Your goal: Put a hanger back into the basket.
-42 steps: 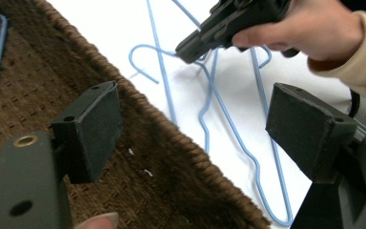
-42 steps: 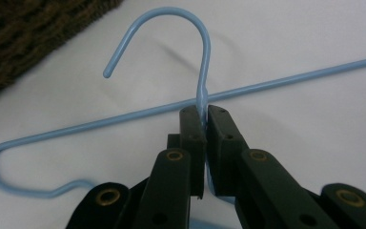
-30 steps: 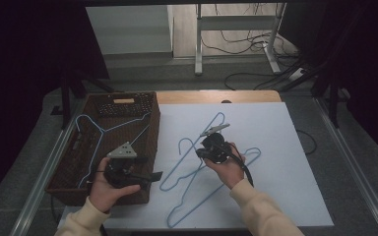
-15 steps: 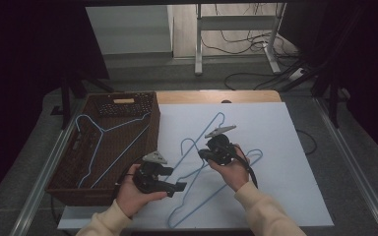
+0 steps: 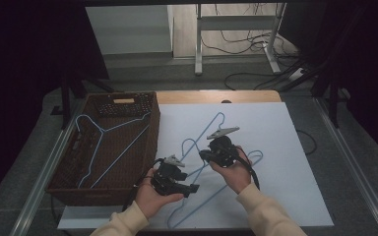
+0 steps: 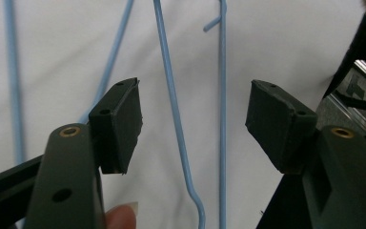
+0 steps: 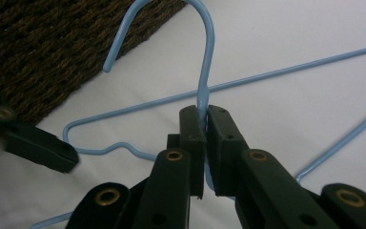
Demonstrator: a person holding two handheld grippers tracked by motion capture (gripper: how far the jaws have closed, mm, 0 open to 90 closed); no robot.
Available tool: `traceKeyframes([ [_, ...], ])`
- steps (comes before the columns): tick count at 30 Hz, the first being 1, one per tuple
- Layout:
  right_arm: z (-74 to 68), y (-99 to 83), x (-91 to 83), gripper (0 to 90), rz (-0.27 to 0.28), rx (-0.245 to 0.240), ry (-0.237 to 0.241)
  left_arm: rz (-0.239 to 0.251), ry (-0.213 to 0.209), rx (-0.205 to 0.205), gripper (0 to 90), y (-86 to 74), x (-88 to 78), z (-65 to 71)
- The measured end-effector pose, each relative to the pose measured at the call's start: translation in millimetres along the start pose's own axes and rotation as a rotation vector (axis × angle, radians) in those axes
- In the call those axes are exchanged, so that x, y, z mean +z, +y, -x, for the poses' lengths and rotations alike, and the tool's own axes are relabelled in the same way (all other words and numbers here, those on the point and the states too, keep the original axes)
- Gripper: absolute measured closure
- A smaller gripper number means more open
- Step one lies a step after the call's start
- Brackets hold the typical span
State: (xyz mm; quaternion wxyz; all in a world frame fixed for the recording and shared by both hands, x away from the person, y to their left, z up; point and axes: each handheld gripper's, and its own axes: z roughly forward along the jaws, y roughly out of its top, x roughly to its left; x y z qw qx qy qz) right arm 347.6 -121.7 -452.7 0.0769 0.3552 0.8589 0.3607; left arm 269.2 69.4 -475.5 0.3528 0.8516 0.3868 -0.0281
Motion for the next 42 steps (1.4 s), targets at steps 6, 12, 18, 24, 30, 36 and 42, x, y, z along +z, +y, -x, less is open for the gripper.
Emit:
traceKeyframes([
  [6, -1.4, -0.9, -2.8, 85.5, 0.008, -0.001, 0.002, -0.010, 0.010, -0.029, 45.9, 1.1, 18.9, -3.0],
  [12, -1.9, -1.8, -6.0, 85.5, 0.018, -0.004, 0.004, -0.038, -0.034, -0.053, 73.2, 1.2, 30.4, -7.2],
  [18, 0.6, -3.1, -12.4, 84.7, 0.036, 0.004, 0.024, 0.014, -0.043, -0.071, 85.0, 0.3, 23.9, -7.8],
  [24, 4.6, -3.2, -25.1, 65.5, 0.091, 0.000, 0.072, 0.031, -0.093, -0.076, 86.4, 1.4, 17.3, -8.5],
  [30, 10.2, -9.1, -50.0, 42.0, 0.179, -0.032, 0.071, 0.087, -0.152, -0.108, 86.5, 3.6, 3.2, -9.0],
  [36, 25.0, -24.8, -74.1, 31.6, 0.220, -0.034, 0.077, 0.137, -0.175, -0.120, 86.5, 6.5, -12.2, -11.9],
  [42, 39.3, -40.6, -94.4, 29.0, 0.278, -0.033, 0.066, 0.166, -0.229, -0.142, 86.6, 8.1, -23.4, -14.9],
])
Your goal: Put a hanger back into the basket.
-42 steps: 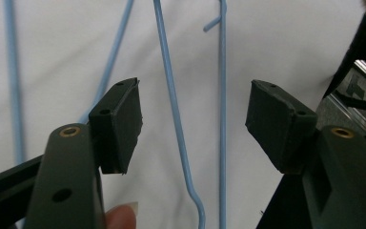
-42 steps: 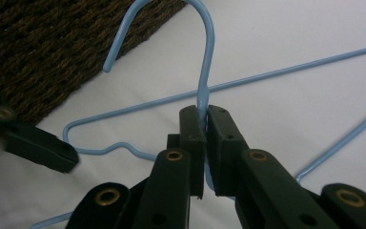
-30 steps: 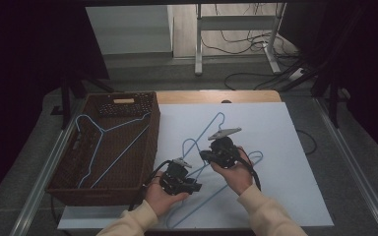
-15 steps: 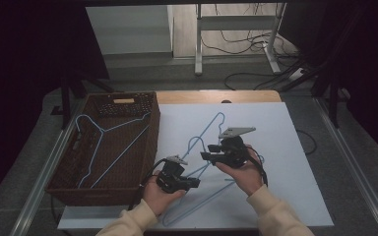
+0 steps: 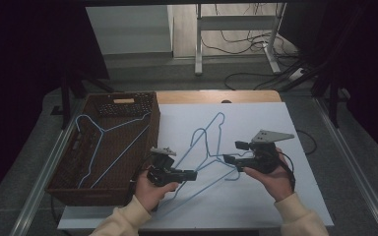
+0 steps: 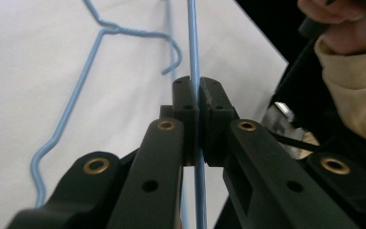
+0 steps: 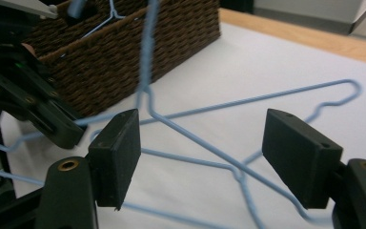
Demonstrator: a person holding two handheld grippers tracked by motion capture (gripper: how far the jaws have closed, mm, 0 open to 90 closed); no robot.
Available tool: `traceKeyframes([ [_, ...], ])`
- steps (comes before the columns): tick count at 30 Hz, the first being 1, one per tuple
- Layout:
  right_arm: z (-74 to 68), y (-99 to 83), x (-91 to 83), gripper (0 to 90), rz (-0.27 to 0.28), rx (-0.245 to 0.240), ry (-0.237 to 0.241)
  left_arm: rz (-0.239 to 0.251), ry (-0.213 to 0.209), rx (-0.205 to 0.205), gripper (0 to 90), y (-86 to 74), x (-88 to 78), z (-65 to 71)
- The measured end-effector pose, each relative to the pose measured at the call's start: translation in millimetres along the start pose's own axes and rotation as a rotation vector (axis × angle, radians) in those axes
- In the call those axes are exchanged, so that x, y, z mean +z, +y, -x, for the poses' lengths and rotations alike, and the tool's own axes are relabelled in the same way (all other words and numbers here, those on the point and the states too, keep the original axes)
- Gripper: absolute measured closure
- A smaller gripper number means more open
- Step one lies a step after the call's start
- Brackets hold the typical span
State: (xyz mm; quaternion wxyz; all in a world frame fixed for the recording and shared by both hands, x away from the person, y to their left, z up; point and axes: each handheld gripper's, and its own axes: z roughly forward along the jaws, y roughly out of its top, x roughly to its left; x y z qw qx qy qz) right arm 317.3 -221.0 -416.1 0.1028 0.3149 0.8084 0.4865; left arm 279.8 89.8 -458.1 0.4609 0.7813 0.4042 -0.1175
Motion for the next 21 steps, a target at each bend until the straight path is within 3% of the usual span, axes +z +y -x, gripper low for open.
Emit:
traceKeyframes([
  [6, 14.2, -12.4, -15.0, 27.9, 0.022, 0.036, -0.022, 0.030, -0.011, 0.023, 86.6, 5.5, -15.4, 4.4],
  [11, 20.1, -20.2, -22.8, 25.5, 0.020, 0.030, -0.040, 0.059, -0.021, 0.028, 86.6, 9.2, -30.4, 5.2],
  [21, 27.3, -38.9, -27.3, 22.0, -0.023, 0.031, -0.080, 0.128, -0.032, 0.037, 86.5, 14.7, -60.0, 5.9],
])
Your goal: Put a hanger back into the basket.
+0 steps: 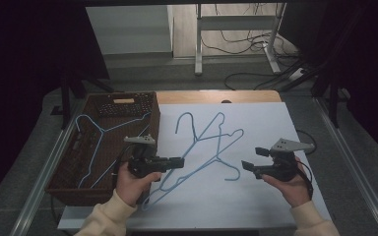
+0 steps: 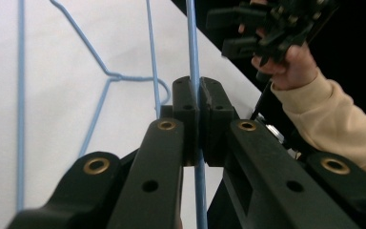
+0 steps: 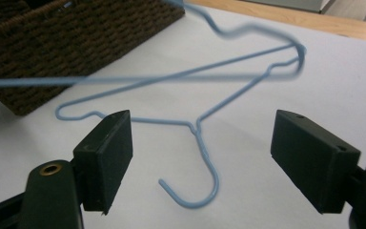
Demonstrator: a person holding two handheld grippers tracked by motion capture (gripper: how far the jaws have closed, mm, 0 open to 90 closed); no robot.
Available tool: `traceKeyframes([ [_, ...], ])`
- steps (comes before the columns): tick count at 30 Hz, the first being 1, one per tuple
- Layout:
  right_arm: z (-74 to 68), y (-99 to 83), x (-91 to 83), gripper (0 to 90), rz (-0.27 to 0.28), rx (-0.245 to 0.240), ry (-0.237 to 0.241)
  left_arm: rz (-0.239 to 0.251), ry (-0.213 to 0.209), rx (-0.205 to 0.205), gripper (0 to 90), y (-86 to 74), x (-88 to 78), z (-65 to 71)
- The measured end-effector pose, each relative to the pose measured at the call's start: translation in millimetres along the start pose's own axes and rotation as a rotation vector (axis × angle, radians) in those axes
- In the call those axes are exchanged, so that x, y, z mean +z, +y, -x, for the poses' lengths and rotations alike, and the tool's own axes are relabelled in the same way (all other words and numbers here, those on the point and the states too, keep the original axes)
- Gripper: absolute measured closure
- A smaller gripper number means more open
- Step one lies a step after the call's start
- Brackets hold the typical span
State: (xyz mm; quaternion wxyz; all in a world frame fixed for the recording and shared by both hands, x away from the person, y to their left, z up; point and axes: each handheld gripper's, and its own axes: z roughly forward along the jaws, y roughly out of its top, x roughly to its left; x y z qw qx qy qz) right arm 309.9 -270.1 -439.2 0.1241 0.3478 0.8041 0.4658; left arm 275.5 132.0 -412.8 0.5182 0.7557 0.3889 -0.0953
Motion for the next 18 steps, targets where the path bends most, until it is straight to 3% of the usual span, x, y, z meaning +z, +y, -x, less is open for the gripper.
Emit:
traceKeyframes([
  [11, 4.6, -11.9, 1.1, 21.9, -0.041, 0.010, -0.020, 0.071, 0.002, 0.004, 86.6, 6.8, -35.1, -1.7],
  [18, 5.7, -13.4, 2.8, 22.1, -0.054, 0.009, -0.022, 0.100, 0.031, 0.007, 86.6, 7.0, -54.3, -7.2],
])
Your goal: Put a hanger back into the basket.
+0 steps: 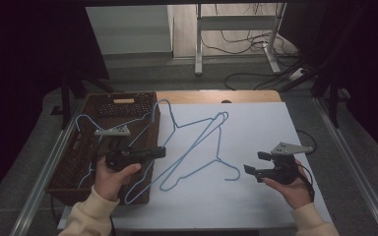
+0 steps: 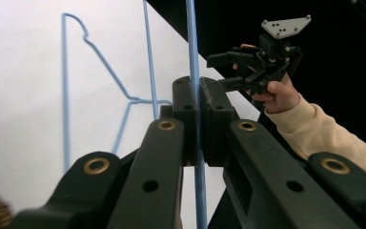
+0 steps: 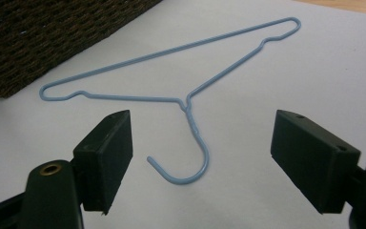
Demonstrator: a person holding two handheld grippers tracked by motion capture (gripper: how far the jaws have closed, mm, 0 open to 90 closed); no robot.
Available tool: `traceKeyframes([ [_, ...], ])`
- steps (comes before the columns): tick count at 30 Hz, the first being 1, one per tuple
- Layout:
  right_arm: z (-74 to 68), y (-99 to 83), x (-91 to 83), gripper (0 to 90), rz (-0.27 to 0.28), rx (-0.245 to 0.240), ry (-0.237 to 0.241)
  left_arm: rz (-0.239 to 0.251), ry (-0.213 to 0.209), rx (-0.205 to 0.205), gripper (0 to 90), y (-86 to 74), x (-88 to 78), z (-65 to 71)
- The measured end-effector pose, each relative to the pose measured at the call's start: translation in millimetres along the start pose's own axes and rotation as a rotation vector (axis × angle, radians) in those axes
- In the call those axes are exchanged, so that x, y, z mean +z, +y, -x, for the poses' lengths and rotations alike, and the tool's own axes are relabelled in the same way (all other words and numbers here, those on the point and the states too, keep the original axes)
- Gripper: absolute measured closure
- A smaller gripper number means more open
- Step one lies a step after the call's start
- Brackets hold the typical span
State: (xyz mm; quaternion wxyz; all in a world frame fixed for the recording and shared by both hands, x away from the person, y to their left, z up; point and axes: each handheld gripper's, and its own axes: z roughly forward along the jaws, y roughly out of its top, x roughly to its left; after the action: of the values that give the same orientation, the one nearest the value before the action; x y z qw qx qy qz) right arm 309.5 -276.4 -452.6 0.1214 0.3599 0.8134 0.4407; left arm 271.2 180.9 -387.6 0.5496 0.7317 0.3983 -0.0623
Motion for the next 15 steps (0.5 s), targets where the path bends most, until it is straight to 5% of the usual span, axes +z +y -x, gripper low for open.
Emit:
traceKeyframes([
  [15, 0.1, -1.2, 1.0, 22.8, -0.018, -0.004, -0.008, 0.060, 0.070, -0.015, 86.5, -0.7, -48.6, -22.7],
])
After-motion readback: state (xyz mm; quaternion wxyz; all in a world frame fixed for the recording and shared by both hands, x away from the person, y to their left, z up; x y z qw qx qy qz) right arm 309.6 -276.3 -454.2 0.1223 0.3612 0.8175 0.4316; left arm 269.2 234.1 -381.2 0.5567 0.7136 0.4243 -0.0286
